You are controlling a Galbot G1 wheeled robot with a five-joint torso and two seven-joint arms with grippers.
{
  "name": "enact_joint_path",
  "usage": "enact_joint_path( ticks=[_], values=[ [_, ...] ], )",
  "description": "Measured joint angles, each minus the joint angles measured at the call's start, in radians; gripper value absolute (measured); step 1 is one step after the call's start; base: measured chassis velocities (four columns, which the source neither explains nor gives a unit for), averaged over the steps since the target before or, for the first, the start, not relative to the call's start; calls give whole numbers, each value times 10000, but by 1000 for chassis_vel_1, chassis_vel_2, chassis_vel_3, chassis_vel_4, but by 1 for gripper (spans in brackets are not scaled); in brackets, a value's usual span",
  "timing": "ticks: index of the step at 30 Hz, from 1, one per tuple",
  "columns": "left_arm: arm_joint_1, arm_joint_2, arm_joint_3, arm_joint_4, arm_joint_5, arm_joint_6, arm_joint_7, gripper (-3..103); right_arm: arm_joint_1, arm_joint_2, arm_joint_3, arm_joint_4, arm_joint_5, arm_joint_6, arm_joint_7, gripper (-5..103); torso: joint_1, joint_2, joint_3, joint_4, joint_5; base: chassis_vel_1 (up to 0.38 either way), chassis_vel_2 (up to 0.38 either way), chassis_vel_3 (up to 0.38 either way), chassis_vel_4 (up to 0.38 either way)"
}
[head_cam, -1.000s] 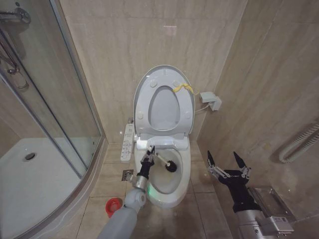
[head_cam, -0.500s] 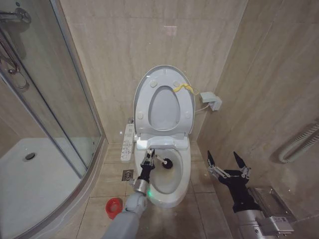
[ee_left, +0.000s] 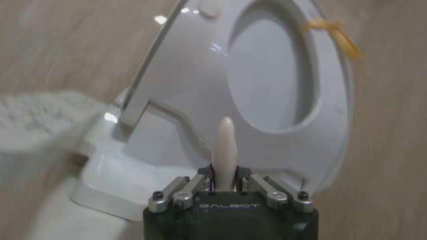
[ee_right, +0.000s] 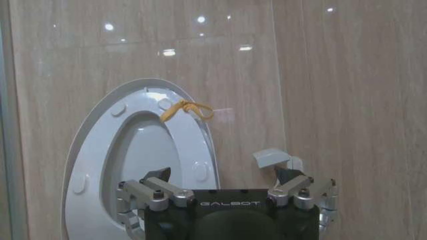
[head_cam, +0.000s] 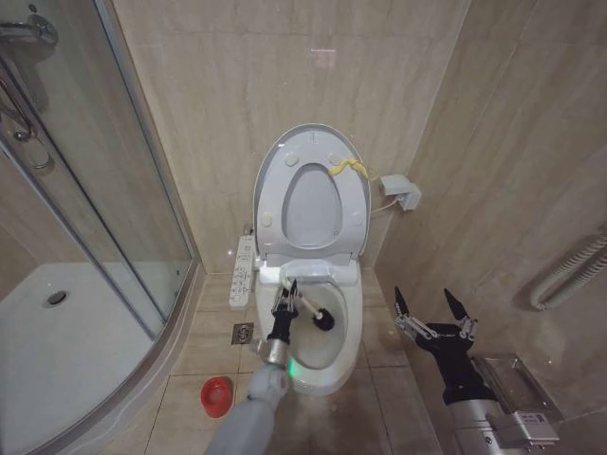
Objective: Open the toilet lid, clean the toilet bowl with a toilet brush, close the toilet lid, and flush.
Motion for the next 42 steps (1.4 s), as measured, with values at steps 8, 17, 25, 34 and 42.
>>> enact_joint_path(
  ticks=[8,17,25,34,42],
  values=[
    [332,283,-736,-199,1873,-250,164,21,0,0,0,0,0,0,0,100,1,-1,1,-2,-1,0,0,0,0],
    [682,396,-993,-411,809,-33,-382,21,0,0,0,0,0,0,0,100,1,-1,1,2,3,0,0,0,0],
    [542,-107,-993,-305,-1437,-70,-625,21,0,0,0,0,0,0,0,100,1,-1,1,-1,3,0,0,0,0],
    [373,-321,-737,-660,-2015,-69,-507,21,0,0,0,0,0,0,0,100,1,-1,1,0,3,0,0,0,0],
    [-303,-433,-643,-238,-2068,-89,84,21,0,1,0,0,0,0,0,100,1,-1,1,2,3,0,0,0,0]
  ],
)
